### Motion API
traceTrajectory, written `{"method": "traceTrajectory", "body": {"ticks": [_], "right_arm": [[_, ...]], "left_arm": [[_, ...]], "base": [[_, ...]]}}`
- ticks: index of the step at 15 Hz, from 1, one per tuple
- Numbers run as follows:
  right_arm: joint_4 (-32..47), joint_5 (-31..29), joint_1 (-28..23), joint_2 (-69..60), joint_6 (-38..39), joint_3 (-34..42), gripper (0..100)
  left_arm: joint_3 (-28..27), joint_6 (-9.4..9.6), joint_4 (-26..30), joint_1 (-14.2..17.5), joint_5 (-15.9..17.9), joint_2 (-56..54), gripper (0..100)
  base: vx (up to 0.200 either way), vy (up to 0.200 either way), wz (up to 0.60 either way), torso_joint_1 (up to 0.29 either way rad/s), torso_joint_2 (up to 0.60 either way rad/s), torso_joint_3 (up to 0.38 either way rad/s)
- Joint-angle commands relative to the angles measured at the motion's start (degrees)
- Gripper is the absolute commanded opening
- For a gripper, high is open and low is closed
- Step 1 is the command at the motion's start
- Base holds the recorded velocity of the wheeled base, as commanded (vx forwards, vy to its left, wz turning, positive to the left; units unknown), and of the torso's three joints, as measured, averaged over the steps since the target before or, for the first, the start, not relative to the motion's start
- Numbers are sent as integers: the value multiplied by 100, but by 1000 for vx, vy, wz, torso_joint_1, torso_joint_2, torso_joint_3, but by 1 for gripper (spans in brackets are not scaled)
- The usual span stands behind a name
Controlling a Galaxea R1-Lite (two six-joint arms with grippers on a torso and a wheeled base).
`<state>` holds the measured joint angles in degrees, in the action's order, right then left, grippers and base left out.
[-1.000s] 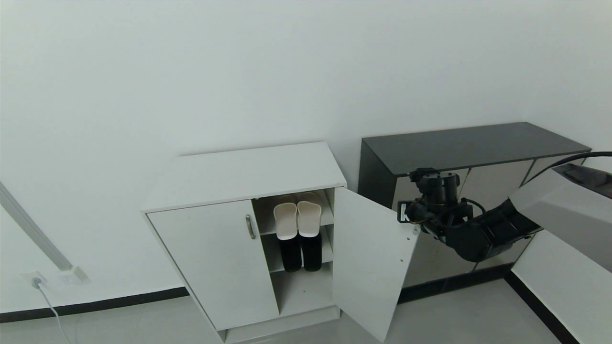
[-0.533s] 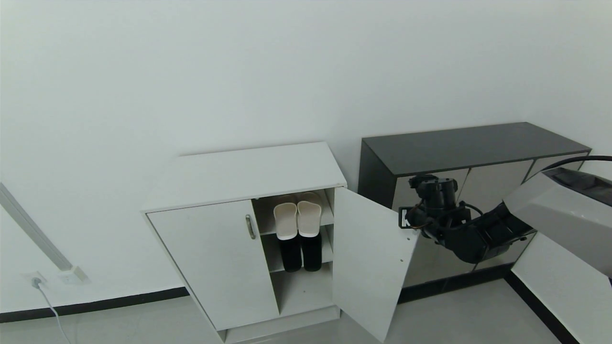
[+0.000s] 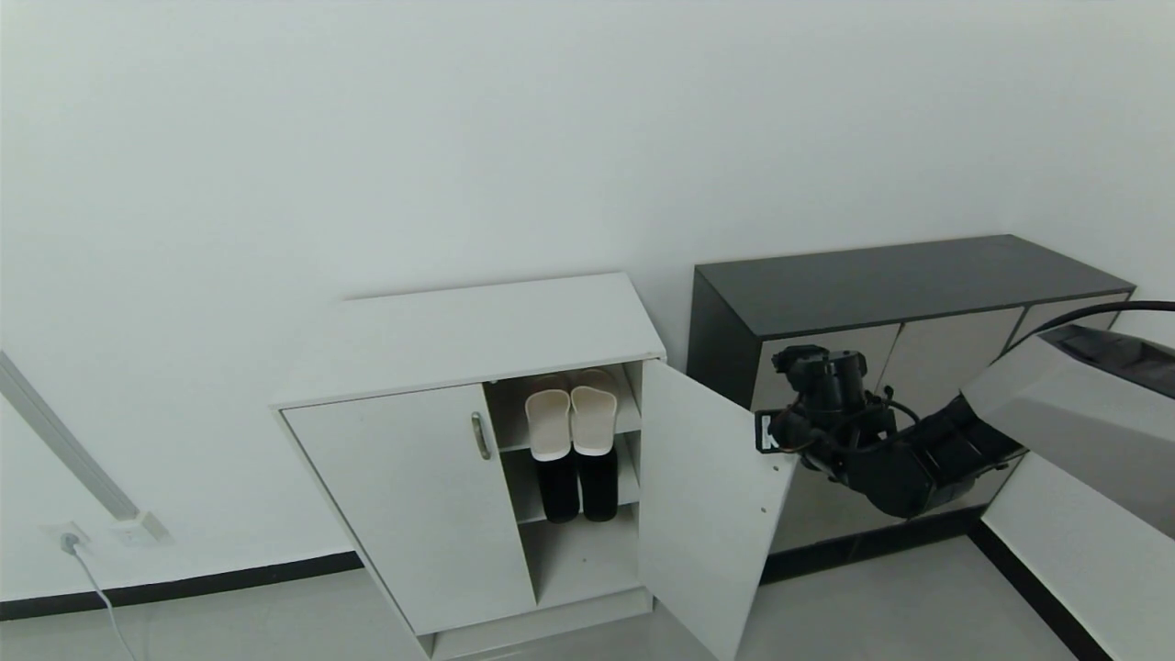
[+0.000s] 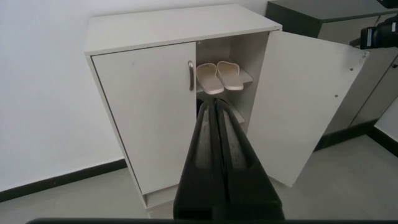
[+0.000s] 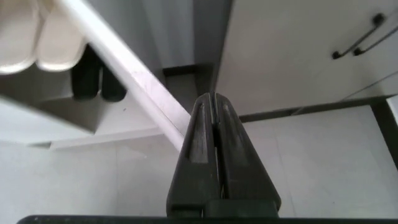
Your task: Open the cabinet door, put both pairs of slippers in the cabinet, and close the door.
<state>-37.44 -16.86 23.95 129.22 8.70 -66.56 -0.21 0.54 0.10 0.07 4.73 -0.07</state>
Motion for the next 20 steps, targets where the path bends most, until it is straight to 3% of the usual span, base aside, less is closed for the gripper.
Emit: {"method": "traceTrajectory", "body": {"ticks": [1, 5, 6, 7, 10, 20], "right_arm": [[-18, -2, 312, -231, 17, 231, 0], [-18, -10, 1103, -626, 228, 688, 0], [-18, -10, 1103, -626, 228, 688, 0], [-18, -28, 1489, -846, 334, 829, 0], [-44, -2, 1771, -1153, 325, 1110, 0], [-150, -2, 1902, -1215, 167, 1365, 0]], "left_arm": [[3, -1, -1, 1, 2, 7, 0], [3, -10, -1, 1, 2, 7, 0], [3, -10, -1, 1, 2, 7, 0], [3, -10, -1, 1, 2, 7, 0], [3, -18, -1, 1, 2, 7, 0], [3, -27, -1, 1, 2, 7, 0]], "base": [[0, 0, 0, 0, 0, 0], [0, 0, 0, 0, 0, 0], [0, 0, 0, 0, 0, 0], [0, 0, 0, 0, 0, 0], [0, 0, 0, 0, 0, 0], [0, 0, 0, 0, 0, 0]]}}
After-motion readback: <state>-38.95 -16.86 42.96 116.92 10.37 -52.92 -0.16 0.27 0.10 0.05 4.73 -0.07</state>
